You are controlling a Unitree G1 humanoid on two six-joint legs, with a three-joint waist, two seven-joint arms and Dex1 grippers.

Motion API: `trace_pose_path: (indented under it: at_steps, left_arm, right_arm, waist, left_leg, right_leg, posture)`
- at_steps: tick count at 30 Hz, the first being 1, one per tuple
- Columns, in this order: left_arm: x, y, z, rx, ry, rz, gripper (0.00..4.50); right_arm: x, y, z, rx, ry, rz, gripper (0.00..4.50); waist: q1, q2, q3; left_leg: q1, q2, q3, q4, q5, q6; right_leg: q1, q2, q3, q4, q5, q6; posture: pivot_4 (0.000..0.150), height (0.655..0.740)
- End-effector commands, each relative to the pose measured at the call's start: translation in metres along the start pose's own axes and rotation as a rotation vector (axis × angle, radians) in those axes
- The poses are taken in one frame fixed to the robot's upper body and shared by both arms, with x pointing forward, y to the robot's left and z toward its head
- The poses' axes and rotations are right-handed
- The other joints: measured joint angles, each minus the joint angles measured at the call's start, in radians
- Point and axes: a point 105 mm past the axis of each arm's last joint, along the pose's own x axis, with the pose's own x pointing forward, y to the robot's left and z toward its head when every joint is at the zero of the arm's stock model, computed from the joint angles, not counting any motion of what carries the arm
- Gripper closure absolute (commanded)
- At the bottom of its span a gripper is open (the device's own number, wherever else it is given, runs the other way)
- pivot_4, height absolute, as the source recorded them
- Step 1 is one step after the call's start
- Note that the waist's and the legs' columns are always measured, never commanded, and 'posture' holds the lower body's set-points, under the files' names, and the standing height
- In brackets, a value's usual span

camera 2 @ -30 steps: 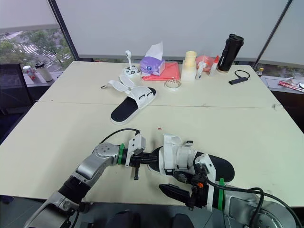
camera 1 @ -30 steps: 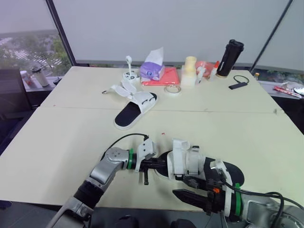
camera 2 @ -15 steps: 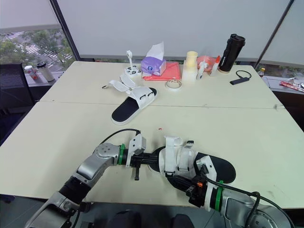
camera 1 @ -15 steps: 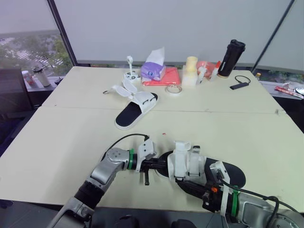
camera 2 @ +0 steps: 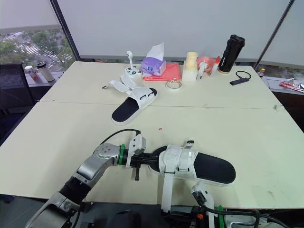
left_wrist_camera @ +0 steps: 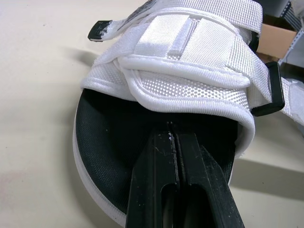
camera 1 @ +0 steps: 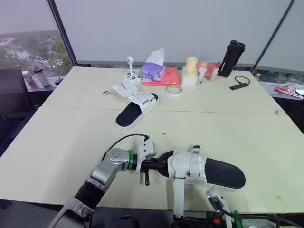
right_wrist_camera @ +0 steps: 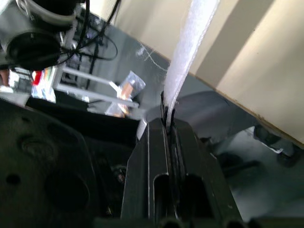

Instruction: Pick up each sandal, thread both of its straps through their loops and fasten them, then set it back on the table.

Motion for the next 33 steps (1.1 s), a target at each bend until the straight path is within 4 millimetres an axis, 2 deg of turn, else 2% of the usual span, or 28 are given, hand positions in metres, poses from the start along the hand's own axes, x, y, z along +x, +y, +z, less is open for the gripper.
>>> trace_pose_path:
  at_steps: [1, 3, 6, 12, 14, 15, 18, 23, 26, 30, 33]
  left_arm:
    - [-0.006, -0.006, -0.056, -0.115, 0.197, 0.021, 4.50]
    - [-0.005, -0.006, -0.056, -0.113, 0.200, 0.015, 4.50]
    - [-0.005, -0.006, -0.057, -0.112, 0.203, 0.011, 4.50]
    - [-0.003, -0.004, -0.057, -0.095, 0.208, 0.000, 4.50]
    - [0.000, -0.003, -0.055, -0.093, 0.199, -0.001, 4.50]
    - [0.001, -0.003, -0.054, -0.094, 0.196, 0.000, 4.50]
    - [0.004, -0.002, -0.056, -0.097, 0.195, 0.001, 4.50]
    - [0.004, -0.001, -0.056, -0.113, 0.181, 0.025, 4.50]
    - [0.001, 0.000, -0.056, -0.120, 0.179, 0.042, 4.50]
    - [0.000, 0.001, -0.056, -0.123, 0.177, 0.056, 4.50]
    - [-0.001, 0.002, -0.057, -0.124, 0.177, 0.064, 4.50]
  right_arm:
    - [0.003, 0.003, -0.018, 0.017, 0.060, 0.036, 4.45]
    - [0.003, 0.005, -0.014, -0.014, 0.054, 0.047, 4.45]
    - [-0.001, 0.014, 0.002, -0.071, 0.009, 0.082, 4.45]
    - [-0.013, 0.056, 0.080, -0.158, -0.247, 0.258, 4.45]
    - [-0.013, 0.065, 0.104, -0.159, -0.323, 0.315, 4.45]
    - [-0.013, 0.066, 0.111, -0.153, -0.341, 0.327, 4.45]
    - [-0.035, 0.074, 0.132, -0.140, -0.367, 0.341, 4.45]
    - [-0.036, 0.043, 0.176, -0.035, -0.502, 0.239, 4.45]
    - [-0.028, 0.030, 0.184, 0.013, -0.504, 0.194, 4.45]
    - [-0.023, 0.028, 0.185, 0.019, -0.493, 0.168, 4.45]
    - [-0.027, 0.023, 0.192, -0.067, -0.517, 0.080, 4.45]
  waist:
    - [0.001, 0.000, 0.000]
    - [0.002, 0.000, 0.000]
    - [0.002, 0.000, 0.000]
    - [-0.001, 0.000, 0.000]
    - [-0.001, -0.002, 0.001]
    - [0.002, -0.002, 0.001]
    - [0.015, 0.002, 0.002]
    - [0.022, 0.000, 0.003]
    - [0.024, 0.000, 0.002]
    - [0.023, 0.001, 0.002]
    - [0.022, 0.001, 0.002]
  left_leg:
    - [0.000, 0.000, 0.000, 0.000, 0.000, 0.000]
    - [0.000, 0.000, 0.000, 0.000, 0.000, 0.000]
    - [0.000, 0.000, 0.000, 0.000, 0.000, 0.000]
    - [0.001, 0.000, 0.000, 0.002, 0.000, 0.000]
    - [0.003, 0.000, 0.000, 0.002, 0.000, 0.000]
    - [0.004, 0.000, 0.000, 0.002, 0.000, 0.000]
    - [0.001, 0.000, 0.000, 0.002, 0.000, 0.000]
    - [-0.001, -0.001, 0.002, 0.005, 0.000, 0.001]
    - [0.000, 0.000, 0.002, 0.005, 0.000, 0.001]
    - [-0.001, 0.000, 0.002, 0.005, 0.000, 0.002]
    - [-0.001, 0.000, 0.002, 0.005, 0.000, 0.002]
  right_leg:
    - [0.000, 0.000, 0.000, 0.000, 0.000, 0.000]
    - [0.000, 0.000, 0.000, 0.000, 0.000, 0.000]
    - [0.000, 0.000, 0.000, 0.000, 0.000, 0.000]
    - [0.003, 0.000, 0.000, 0.000, 0.000, 0.000]
    - [0.005, 0.000, 0.000, 0.000, 0.000, 0.000]
    - [0.007, 0.000, 0.000, 0.000, 0.000, 0.000]
    - [0.005, -0.002, -0.001, -0.001, 0.000, 0.000]
    - [0.007, -0.003, -0.001, 0.000, 0.000, 0.000]
    - [0.007, -0.003, -0.002, 0.000, 0.000, 0.000]
    - [0.007, -0.004, -0.002, 0.000, 0.000, 0.000]
    - [0.007, -0.004, -0.002, 0.000, 0.000, 0.000]
  posture:
    - [0.150, 0.7400]
    - [0.150, 0.7400]
    - [0.150, 0.7400]
    - [0.150, 0.7400]
    - [0.150, 0.7400]
    - [0.150, 0.7400]
    - [0.150, 0.7400]
    - [0.150, 0.7400]
    - [0.150, 0.7400]
    - [0.150, 0.7400]
    - [0.150, 0.7400]
